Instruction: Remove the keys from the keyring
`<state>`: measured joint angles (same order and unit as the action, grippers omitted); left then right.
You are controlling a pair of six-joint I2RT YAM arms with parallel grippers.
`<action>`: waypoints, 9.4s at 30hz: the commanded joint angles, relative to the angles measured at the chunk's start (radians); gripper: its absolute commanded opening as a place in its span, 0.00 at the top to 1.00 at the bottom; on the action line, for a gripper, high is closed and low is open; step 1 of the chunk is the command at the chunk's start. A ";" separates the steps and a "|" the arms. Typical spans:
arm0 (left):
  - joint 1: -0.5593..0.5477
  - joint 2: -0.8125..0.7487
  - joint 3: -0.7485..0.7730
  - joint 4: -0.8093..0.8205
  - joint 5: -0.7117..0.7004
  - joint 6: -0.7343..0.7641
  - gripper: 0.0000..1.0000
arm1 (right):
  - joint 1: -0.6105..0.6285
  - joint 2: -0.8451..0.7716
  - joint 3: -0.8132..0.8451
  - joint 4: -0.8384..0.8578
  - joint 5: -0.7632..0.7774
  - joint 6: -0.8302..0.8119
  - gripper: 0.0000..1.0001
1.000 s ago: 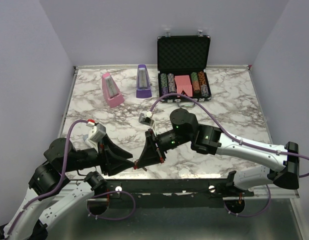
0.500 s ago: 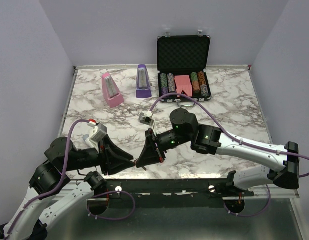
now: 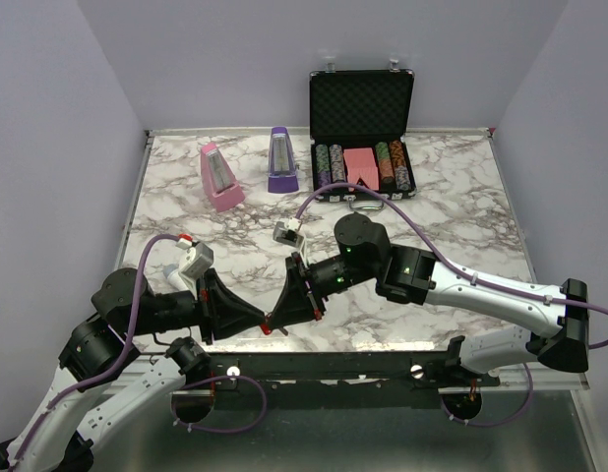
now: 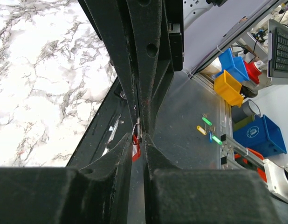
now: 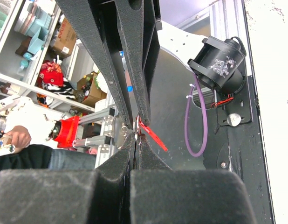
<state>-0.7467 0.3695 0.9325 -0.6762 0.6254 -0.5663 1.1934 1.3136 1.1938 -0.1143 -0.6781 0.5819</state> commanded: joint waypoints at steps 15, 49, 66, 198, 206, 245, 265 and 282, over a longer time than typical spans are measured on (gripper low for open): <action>-0.002 -0.007 -0.041 0.062 -0.007 -0.029 1.00 | 0.012 -0.016 0.036 0.024 0.043 -0.002 0.99; -0.002 -0.135 -0.199 0.423 -0.282 -0.362 1.00 | 0.014 -0.157 -0.138 0.344 0.351 0.128 0.58; -0.002 -0.149 -0.187 0.446 -0.276 -0.371 1.00 | 0.012 -0.245 -0.181 0.364 0.462 0.130 0.50; -0.002 0.009 0.126 -0.124 -0.043 0.085 1.00 | 0.012 -0.005 0.069 -0.008 0.137 0.090 0.99; -0.002 -0.027 0.180 -0.157 -0.288 0.008 0.27 | 0.015 -0.033 0.059 -0.008 0.161 0.088 0.99; 0.000 -0.327 -0.267 0.501 -0.214 -0.389 0.48 | 0.014 -0.057 0.058 0.146 0.166 0.090 0.99; 0.000 -0.276 -0.247 0.481 -0.161 -0.363 0.59 | 0.012 -0.039 0.064 0.159 0.196 0.104 0.99; 0.000 -0.264 -0.251 0.494 -0.147 -0.366 0.74 | 0.012 -0.033 0.059 0.171 0.201 0.113 0.99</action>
<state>-0.7483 0.0967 0.6792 -0.2081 0.4503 -0.9329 1.2034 1.2697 1.2388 0.0273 -0.4915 0.6876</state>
